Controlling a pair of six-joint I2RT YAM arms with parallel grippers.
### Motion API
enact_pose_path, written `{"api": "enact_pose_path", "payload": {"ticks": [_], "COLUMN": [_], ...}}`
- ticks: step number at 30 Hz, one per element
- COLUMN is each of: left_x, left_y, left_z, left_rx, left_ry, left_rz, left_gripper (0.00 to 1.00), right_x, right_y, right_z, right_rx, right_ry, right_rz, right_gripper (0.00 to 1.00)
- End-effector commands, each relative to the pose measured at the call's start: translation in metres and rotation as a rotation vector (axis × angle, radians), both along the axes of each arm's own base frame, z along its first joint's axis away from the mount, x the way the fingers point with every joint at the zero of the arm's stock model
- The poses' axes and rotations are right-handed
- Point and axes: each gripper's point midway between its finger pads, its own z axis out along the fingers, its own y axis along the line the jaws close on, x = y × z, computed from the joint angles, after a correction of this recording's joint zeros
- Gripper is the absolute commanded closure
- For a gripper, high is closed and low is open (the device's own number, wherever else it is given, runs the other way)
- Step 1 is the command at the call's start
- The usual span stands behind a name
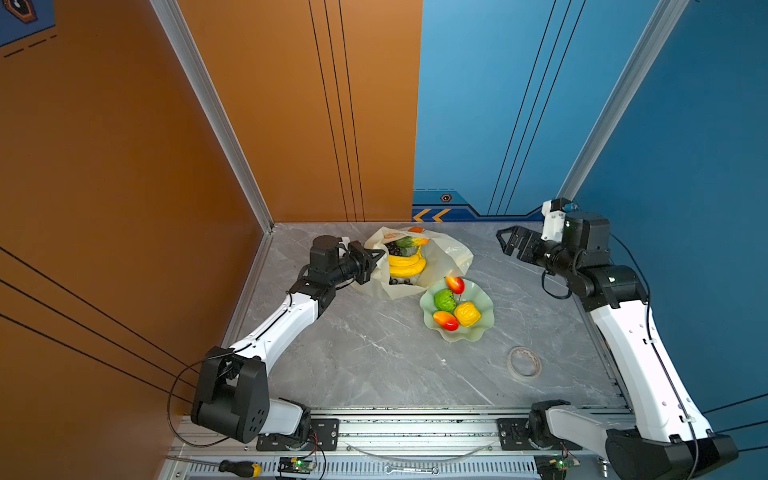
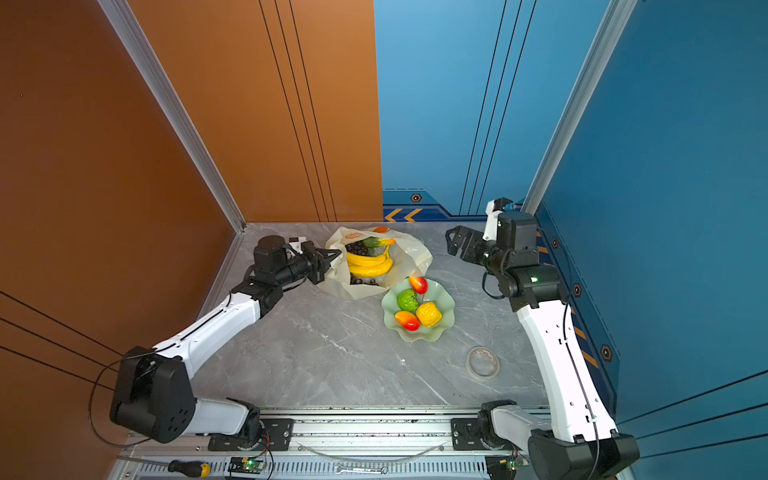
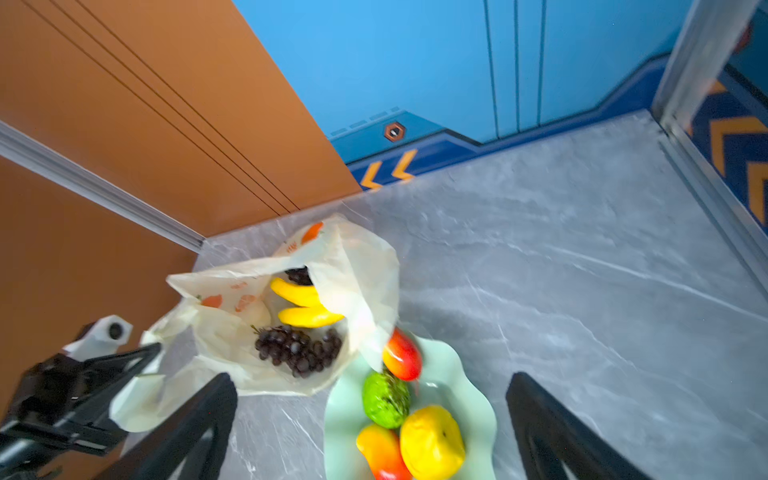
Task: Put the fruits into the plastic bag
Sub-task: 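Raise the right gripper out of the bag and swing it back, then move the right gripper over the dish toward the red-yellow mango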
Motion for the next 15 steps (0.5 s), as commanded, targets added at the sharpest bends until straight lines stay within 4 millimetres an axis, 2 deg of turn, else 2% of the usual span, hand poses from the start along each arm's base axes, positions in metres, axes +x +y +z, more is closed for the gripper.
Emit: {"api": "enact_pose_path", "payload": {"ticks": [1, 7, 9, 15], "left_x": [0.000, -0.002, -0.002, -0.003], "left_y": [-0.002, -0.003, -0.003, -0.003], "left_z": [0.012, 0.012, 0.013, 0.013], "left_rx": [0.008, 0.007, 0.007, 0.006], "left_ry": [-0.059, -0.059, -0.061, -0.059], "left_rz": [-0.009, -0.010, -0.010, -0.011], "left_gripper": [1.00, 1.00, 1.00, 1.00], "right_x": [-0.031, -0.042, -0.041, -0.036], "right_y": [0.005, 0.010, 0.013, 0.022], "right_z": [-0.053, -0.120, -0.132, -0.151], "right_rx": [-0.044, -0.091, -0.085, -0.096], "right_ry": [0.154, 0.306, 0.336, 0.357], "right_rz": [0.085, 0.165, 0.175, 0.205], "right_gripper": [0.00, 0.02, 0.02, 0.03]}}
